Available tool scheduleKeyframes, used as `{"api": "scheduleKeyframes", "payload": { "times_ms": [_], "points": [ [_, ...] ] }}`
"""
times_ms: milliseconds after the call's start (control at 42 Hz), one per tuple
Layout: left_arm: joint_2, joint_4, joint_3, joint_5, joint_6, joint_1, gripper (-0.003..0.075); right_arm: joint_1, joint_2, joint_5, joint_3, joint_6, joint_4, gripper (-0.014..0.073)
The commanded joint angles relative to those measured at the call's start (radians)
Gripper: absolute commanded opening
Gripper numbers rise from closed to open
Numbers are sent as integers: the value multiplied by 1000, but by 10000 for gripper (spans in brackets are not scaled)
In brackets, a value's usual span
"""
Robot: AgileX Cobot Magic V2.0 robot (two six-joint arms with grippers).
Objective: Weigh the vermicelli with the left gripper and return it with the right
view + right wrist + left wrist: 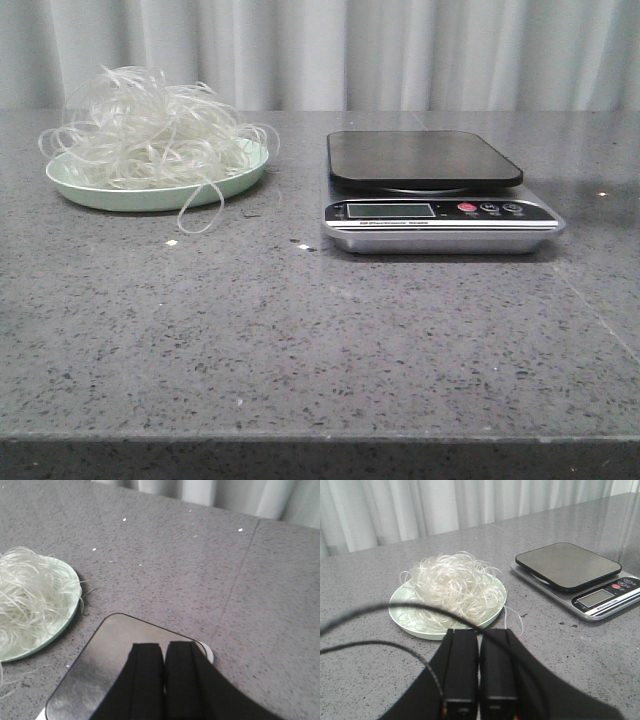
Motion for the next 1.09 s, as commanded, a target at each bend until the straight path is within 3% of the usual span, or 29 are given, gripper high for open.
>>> {"api": "scheduleKeyframes", "payload": {
  "times_ms": [0,523,714,1070],
  "points": [
    [4,5,-29,-83,-9,2,136,-6,-111,-162,79,2,1,153],
    [4,5,-29,-83,-9,2,136,-6,-652,-650,687,2,71,152],
    [4,5,-29,-83,-9,2,136,-6,-813,-672,837,2,72,152],
    [4,5,-29,-83,-9,2,136,-6,-830,-678,888,2,72,152]
  ]
}}
